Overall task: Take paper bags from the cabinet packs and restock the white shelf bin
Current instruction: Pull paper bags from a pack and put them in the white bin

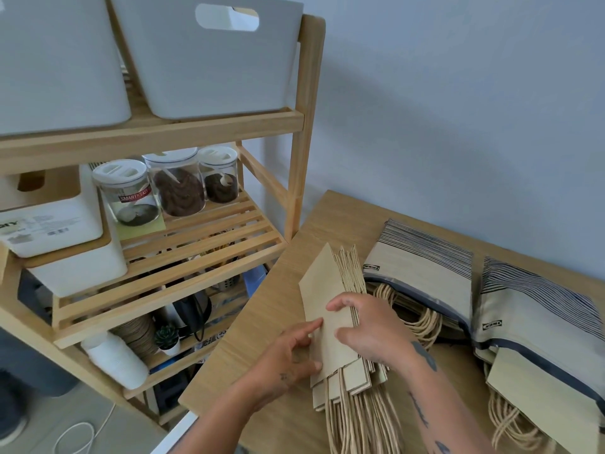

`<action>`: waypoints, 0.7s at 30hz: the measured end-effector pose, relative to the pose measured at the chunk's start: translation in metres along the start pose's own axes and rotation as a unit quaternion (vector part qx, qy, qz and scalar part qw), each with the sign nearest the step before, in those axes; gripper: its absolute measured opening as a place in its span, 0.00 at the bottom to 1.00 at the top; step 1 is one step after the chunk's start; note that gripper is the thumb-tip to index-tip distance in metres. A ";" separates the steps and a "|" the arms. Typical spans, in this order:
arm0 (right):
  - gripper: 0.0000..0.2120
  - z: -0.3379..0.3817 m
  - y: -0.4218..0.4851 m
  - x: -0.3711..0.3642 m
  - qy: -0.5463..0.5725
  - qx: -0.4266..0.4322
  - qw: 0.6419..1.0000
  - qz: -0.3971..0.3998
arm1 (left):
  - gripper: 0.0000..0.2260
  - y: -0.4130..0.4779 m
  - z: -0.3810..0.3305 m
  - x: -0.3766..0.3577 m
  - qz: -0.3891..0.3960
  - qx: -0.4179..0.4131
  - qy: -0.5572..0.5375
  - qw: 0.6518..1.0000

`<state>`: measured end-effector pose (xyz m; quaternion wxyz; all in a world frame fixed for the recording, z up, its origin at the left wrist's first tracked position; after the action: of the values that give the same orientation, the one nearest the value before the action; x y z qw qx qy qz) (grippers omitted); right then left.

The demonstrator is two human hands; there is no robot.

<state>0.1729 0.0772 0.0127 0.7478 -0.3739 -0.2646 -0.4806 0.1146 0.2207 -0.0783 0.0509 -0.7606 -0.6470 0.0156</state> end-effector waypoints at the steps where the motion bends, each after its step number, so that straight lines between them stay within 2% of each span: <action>1: 0.17 -0.002 0.001 -0.001 0.004 0.001 1.000 -0.003 | 0.29 0.000 0.001 0.000 -0.005 -0.005 0.006 1.000; 6: 0.20 -0.016 0.001 0.004 0.104 0.016 0.994 -0.004 | 0.30 -0.005 0.003 -0.004 -0.047 -0.028 0.034 0.998; 8: 0.21 -0.027 -0.001 0.007 0.198 0.015 0.980 0.015 | 0.31 -0.008 0.003 -0.004 -0.069 -0.036 0.005 0.997; 11: 0.20 -0.050 -0.009 0.005 0.304 0.005 0.952 0.030 | 0.38 -0.013 0.003 -0.004 -0.079 -0.035 -0.042 0.995; 15: 0.20 -0.072 -0.019 -0.014 0.403 0.003 0.915 0.015 | 0.44 -0.015 0.000 0.001 -0.042 -0.016 -0.073 0.996; 18: 0.20 -0.078 -0.019 -0.025 0.423 0.011 0.906 0.003 | 0.43 -0.018 -0.002 0.002 0.009 -0.007 -0.095 0.995; 21: 0.22 -0.077 -0.016 -0.029 0.448 0.007 0.894 0.014 | 0.39 -0.021 -0.002 0.000 0.017 -0.004 -0.143 0.990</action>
<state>0.1498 0.0253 -0.0488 0.7964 -0.1171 0.1001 -0.5849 0.0941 0.2235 -0.0738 -0.0449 -0.7618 -0.6345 0.1224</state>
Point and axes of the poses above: each hand's wrist, its own y-axis towards the middle knuckle, its own x-axis out of the back of the hand, z = x × y, the point moved 2 cm from there along y, towards the middle knuckle, and after that the axes turned 9 degrees about -x, right-handed, at the moved point
